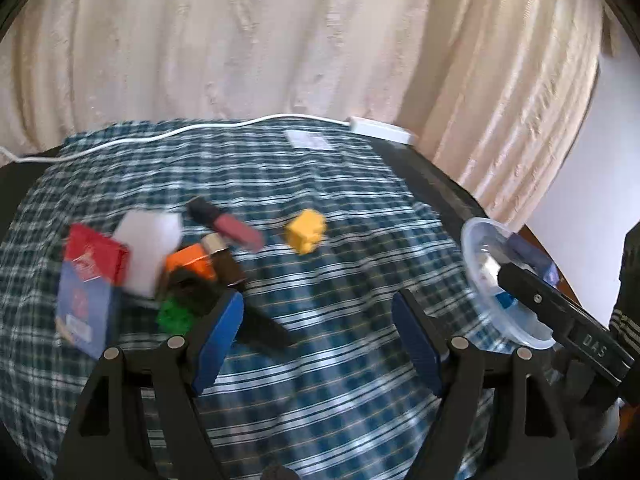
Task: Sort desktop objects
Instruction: 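Grasp the red-and-blue card box with the left gripper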
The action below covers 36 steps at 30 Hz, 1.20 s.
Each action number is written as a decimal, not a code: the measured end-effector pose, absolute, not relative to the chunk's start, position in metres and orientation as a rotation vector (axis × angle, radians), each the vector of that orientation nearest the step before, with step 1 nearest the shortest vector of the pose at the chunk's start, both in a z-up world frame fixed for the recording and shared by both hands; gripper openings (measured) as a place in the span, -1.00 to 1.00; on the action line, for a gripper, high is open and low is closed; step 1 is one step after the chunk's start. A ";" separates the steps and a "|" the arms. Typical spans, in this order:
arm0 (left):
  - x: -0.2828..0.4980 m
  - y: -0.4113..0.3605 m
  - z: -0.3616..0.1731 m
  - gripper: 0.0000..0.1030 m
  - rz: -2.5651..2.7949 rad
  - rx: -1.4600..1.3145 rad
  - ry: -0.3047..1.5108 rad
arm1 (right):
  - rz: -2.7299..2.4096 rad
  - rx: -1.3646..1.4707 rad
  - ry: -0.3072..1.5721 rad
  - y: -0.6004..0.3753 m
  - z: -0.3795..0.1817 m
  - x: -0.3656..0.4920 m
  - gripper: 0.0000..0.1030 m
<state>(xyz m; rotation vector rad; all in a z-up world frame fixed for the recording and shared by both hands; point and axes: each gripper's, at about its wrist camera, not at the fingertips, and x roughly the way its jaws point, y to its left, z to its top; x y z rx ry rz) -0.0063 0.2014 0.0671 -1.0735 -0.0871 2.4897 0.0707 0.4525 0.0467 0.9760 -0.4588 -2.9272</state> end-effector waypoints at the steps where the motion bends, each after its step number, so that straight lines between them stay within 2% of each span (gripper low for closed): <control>1: -0.006 0.196 0.066 0.55 2.504 -1.072 -0.084 | -2.915 0.980 -0.449 0.448 0.046 0.070 0.58; 9: -0.013 0.132 0.066 0.55 2.603 -1.031 -0.165 | -2.802 0.977 -0.418 0.405 0.039 0.056 0.58; 13: -0.021 0.098 0.067 0.55 2.654 -0.983 -0.227 | -2.736 0.959 -0.467 0.386 0.036 0.038 0.58; 16: -0.027 0.075 0.062 0.73 2.690 -0.981 -0.232 | -2.689 0.943 -0.485 0.371 0.044 0.028 0.58; 20: -0.036 0.057 0.051 0.73 2.713 -0.981 -0.264 | -2.653 0.843 -0.408 0.347 0.061 0.016 0.58; 23: -0.045 0.052 0.038 0.73 2.658 -1.061 -0.316 | -2.579 0.791 -0.426 0.339 0.051 0.005 0.58; 26: -0.047 0.054 0.034 0.73 2.663 -1.087 -0.280 | -2.539 0.963 -0.436 0.334 0.026 -0.013 0.58; 32: -0.048 0.057 0.032 0.73 2.688 -1.096 -0.225 | -2.488 0.981 -0.426 0.329 0.021 -0.014 0.58; 36: -0.050 0.060 0.028 0.73 2.703 -1.126 -0.181 | -2.492 1.008 -0.307 0.311 0.018 -0.012 0.59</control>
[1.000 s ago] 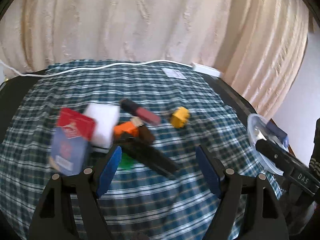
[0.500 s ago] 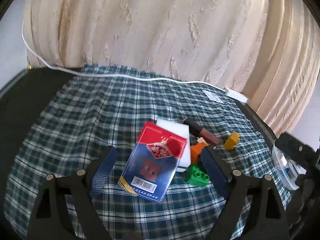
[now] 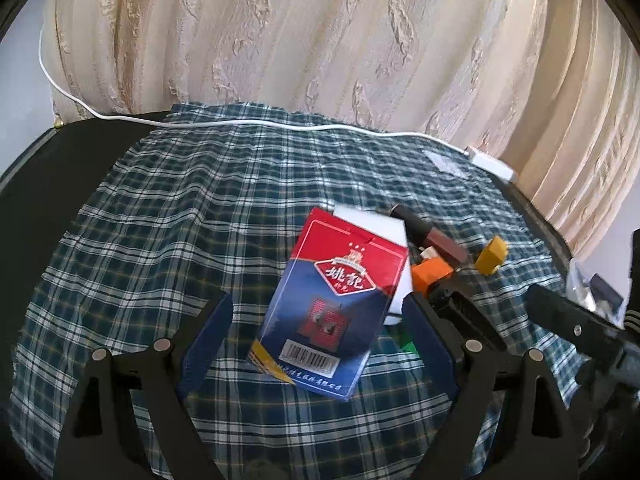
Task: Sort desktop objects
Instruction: 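Grasp the red-and-blue card box with the left gripper, then hold the card box in the left gripper while the right grasps the black stapler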
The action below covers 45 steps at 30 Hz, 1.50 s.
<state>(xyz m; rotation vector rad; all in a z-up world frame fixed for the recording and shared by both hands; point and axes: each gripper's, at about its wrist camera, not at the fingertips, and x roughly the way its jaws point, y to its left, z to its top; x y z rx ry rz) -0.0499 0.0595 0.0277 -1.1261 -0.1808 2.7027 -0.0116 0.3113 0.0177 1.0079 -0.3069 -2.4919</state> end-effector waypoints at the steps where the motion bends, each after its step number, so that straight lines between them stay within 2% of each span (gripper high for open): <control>1: -0.051 0.060 0.026 0.73 2.699 -1.137 -0.176 | -2.498 0.997 -0.277 0.308 0.018 -0.011 0.59; 4: -0.053 0.060 0.020 0.72 2.688 -1.173 -0.182 | -2.487 0.990 -0.253 0.304 0.017 -0.007 0.59; 13: -0.057 0.062 0.016 0.40 2.671 -1.175 -0.186 | -2.404 0.990 -0.250 0.299 0.012 -0.014 0.59; 22: -0.059 0.064 0.015 0.38 2.675 -1.178 -0.185 | -2.376 1.002 -0.227 0.295 0.007 -0.017 0.57; 27: -0.058 0.065 0.015 0.38 2.675 -1.179 -0.195 | -2.376 1.012 -0.237 0.297 0.006 -0.019 0.42; 34: -0.057 0.064 0.014 0.37 2.672 -1.173 -0.205 | -2.375 1.041 -0.217 0.290 0.005 -0.019 0.41; 40: -0.051 0.073 0.019 0.35 2.723 -1.147 -0.100 | -2.389 1.076 -0.130 0.280 -0.004 -0.014 0.40; 44: -0.047 0.072 0.022 0.35 2.744 -1.122 -0.088 | -2.385 1.085 -0.133 0.280 -0.007 -0.015 0.34; 45: -0.045 0.072 0.024 0.35 2.749 -1.113 -0.089 | -2.383 1.092 -0.134 0.280 -0.008 -0.015 0.26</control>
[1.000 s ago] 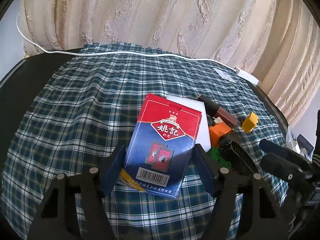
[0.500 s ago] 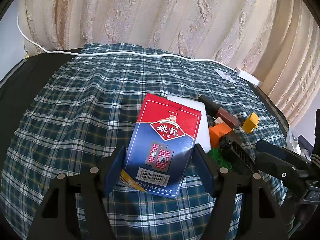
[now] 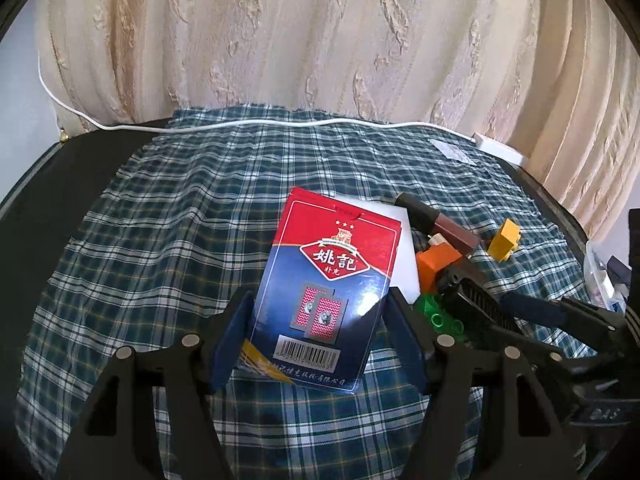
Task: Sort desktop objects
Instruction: 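Hold the card box in the left gripper while the right grasps the black stapler, then carry the stapler into the clear bowl with the right gripper while the left holds the card box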
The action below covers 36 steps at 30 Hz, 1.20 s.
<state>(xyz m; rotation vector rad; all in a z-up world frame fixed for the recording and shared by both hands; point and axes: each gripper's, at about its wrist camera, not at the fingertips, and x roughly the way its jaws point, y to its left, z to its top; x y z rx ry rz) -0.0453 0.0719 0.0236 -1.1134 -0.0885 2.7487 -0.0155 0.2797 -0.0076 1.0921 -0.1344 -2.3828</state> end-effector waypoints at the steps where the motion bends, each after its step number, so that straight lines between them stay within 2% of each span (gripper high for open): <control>1: -0.044 0.072 0.025 0.35 2.754 -1.105 -0.089 | -2.382 1.100 -0.132 0.279 -0.008 -0.016 0.22; 5: -0.038 0.071 0.032 0.35 2.770 -1.045 -0.102 | -2.386 1.141 -0.105 0.275 -0.012 -0.019 -0.13; 12: -0.033 0.068 0.040 0.35 2.776 -0.967 -0.148 | -2.380 1.121 -0.122 0.278 -0.010 -0.015 -0.35; 18: -0.029 0.070 0.046 0.35 2.766 -0.951 -0.177 | -2.390 1.091 -0.202 0.289 0.001 -0.003 -0.41; 36: -0.004 0.120 0.068 0.35 2.665 -0.912 -0.081 | -2.621 1.042 -0.353 0.368 0.024 0.052 -0.42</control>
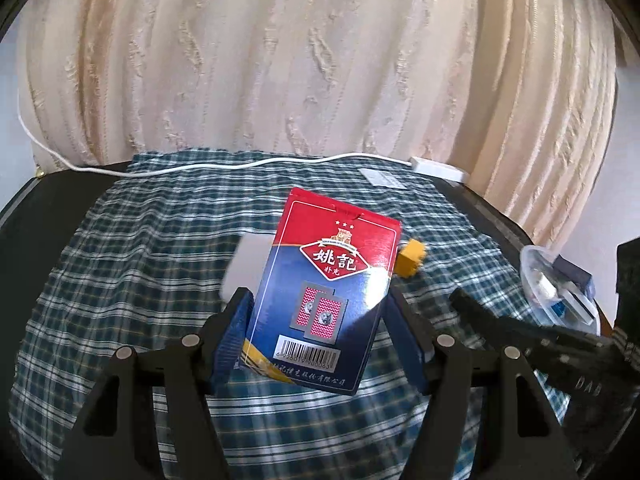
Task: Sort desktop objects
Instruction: 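Carry the stapler into the clear bowl with the right gripper while the left holds the card box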
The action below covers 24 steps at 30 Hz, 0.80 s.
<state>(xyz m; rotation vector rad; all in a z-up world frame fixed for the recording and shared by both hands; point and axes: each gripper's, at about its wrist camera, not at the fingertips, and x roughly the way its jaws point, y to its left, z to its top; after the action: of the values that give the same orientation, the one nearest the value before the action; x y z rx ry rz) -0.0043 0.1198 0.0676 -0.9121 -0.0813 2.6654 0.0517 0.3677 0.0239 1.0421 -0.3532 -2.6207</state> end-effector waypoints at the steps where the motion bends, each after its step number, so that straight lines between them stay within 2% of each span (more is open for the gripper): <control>1: -0.003 0.124 0.069 0.35 2.656 -0.908 -0.076 | -2.648 1.029 -0.364 0.375 0.027 0.054 -0.42; 14: 0.005 0.182 0.076 0.35 2.532 -0.888 -0.005 | -3.013 0.940 -0.474 0.477 0.046 0.087 -0.42; 24: 0.010 0.230 0.084 0.35 2.431 -0.870 0.049 | -3.136 0.978 -0.552 0.533 0.036 0.099 -0.42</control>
<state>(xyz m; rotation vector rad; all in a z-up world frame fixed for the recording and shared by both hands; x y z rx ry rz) 0.0098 0.2303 0.0840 -0.8704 0.0494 2.4308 0.0993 0.5330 0.0362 0.9783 -0.5522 -3.1357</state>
